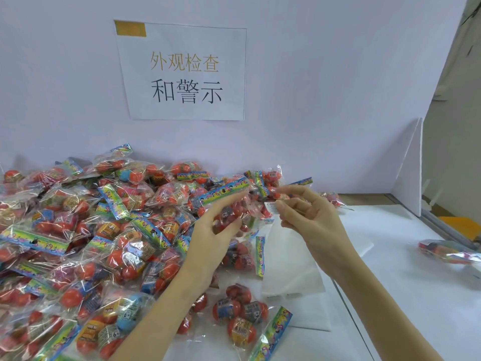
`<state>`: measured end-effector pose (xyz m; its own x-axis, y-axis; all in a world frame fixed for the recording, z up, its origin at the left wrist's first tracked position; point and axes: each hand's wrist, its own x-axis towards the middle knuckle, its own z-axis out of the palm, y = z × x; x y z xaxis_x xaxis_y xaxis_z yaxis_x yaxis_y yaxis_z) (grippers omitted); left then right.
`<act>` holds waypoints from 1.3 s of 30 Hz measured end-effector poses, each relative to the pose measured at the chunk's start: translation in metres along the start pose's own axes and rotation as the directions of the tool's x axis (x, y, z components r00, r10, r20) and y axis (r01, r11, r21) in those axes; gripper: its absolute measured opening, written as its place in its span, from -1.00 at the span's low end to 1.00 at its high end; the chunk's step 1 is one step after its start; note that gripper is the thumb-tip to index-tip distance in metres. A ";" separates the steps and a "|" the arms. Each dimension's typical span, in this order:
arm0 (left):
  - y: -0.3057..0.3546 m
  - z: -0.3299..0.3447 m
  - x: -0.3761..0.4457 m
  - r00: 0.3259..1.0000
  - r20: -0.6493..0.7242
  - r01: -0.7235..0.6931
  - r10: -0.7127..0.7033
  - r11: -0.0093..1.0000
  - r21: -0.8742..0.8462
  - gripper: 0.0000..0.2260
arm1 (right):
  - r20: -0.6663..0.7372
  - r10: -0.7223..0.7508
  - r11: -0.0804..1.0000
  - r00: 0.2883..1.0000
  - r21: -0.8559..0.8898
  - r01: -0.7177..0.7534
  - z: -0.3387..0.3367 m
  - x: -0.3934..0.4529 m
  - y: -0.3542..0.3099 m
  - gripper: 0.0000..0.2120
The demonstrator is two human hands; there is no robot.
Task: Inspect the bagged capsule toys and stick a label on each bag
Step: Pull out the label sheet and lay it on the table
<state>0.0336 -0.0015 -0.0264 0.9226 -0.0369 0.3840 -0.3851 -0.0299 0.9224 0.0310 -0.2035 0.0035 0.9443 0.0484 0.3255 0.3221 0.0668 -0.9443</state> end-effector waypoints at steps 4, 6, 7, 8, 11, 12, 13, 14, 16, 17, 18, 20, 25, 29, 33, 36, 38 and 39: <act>-0.004 -0.003 0.001 0.998 0.030 -0.048 0.047 0.998 0.031 -0.49 | -0.008 -0.066 0.993 0.998 -0.099 0.064 0.006 0.000 0.006 -0.69; -0.004 -0.001 0.001 0.999 0.029 -0.043 0.042 0.999 0.025 -0.51 | 0.018 -0.078 0.984 0.997 -0.161 0.080 0.008 -0.001 0.008 -0.68; -0.003 0.001 0.000 0.998 0.033 -0.045 0.044 0.999 0.013 -0.51 | 0.036 -0.081 0.978 0.996 -0.188 0.087 0.008 -0.002 0.008 -0.68; -0.003 0.002 0.000 0.998 0.039 -0.047 0.047 0.999 0.001 -0.51 | 0.051 -0.081 0.975 0.995 -0.204 0.089 0.009 -0.002 0.009 -0.67; -0.004 0.003 0.000 0.998 0.055 -0.042 0.042 0.999 -0.001 -0.53 | 0.066 -0.090 0.970 0.994 -0.220 0.102 0.010 -0.002 0.010 -0.68; -0.004 0.002 0.000 0.998 0.060 -0.032 0.032 0.999 0.002 -0.54 | 0.064 -0.096 0.968 0.993 -0.227 0.109 0.010 -0.002 0.010 -0.68; -0.003 0.002 0.000 0.998 0.064 -0.016 0.015 1.000 0.003 -0.55 | 0.063 -0.103 0.965 0.993 -0.236 0.115 0.011 -0.002 0.010 -0.69; -0.003 0.002 0.001 0.998 0.068 0.000 0.000 1.000 0.002 -0.56 | 0.064 -0.109 0.963 0.992 -0.242 0.122 0.011 -0.002 0.011 -0.69; -0.001 0.002 0.001 0.997 0.074 0.019 -0.019 1.000 -0.006 -0.57 | 0.066 -0.116 0.961 0.991 -0.246 0.129 0.012 -0.002 0.012 -0.70; -0.001 0.002 0.000 0.997 0.075 0.027 -0.026 1.000 -0.013 -0.58 | 0.066 -0.117 0.960 0.991 -0.249 0.130 0.012 -0.003 0.012 -0.70; 0.000 0.002 0.000 0.997 0.074 0.034 -0.032 0.999 -0.018 -0.58 | 0.066 -0.118 0.959 0.991 -0.253 0.131 0.012 -0.003 0.012 -0.71; 0.001 0.002 -0.001 0.998 0.063 0.033 -0.032 0.999 -0.021 -0.60 | 0.064 -0.123 0.955 0.990 -0.265 0.136 0.012 -0.003 0.013 -0.71; 0.004 0.004 -0.002 0.998 0.066 -0.005 0.006 1.000 -0.019 -0.63 | 0.060 -0.141 0.943 0.988 -0.297 0.152 0.013 -0.003 0.015 -0.72; 0.002 0.003 -0.002 0.997 0.069 -0.042 0.038 0.998 0.055 -0.56 | 0.060 -0.147 0.935 0.987 -0.318 0.159 0.011 -0.002 0.015 -0.74; 0.001 0.003 -0.002 0.996 0.071 -0.057 0.052 0.995 0.082 -0.57 | 0.052 -0.156 0.935 0.986 -0.314 0.165 0.010 -0.001 0.015 -0.74; 0.001 0.003 -0.002 0.994 0.069 -0.084 0.079 0.994 0.068 -0.56 | 0.033 -0.179 0.918 0.983 -0.353 0.179 0.012 -0.001 0.017 -0.74; 0.000 0.002 -0.001 0.994 0.079 -0.079 0.077 0.996 0.035 -0.56 | 0.002 -0.209 0.899 0.978 -0.393 0.193 0.013 -0.002 0.020 -0.74; 0.000 0.002 -0.001 0.994 0.086 -0.071 0.070 0.997 0.006 -0.55 | -0.019 -0.215 0.894 0.976 -0.407 0.189 0.013 -0.002 0.020 -0.75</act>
<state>0.0328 -0.0032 -0.0263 0.8881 -0.1246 0.4425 -0.4495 -0.0332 0.8927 0.0350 -0.1889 -0.0157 0.8539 0.0139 0.5202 0.4938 -0.3367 -0.8017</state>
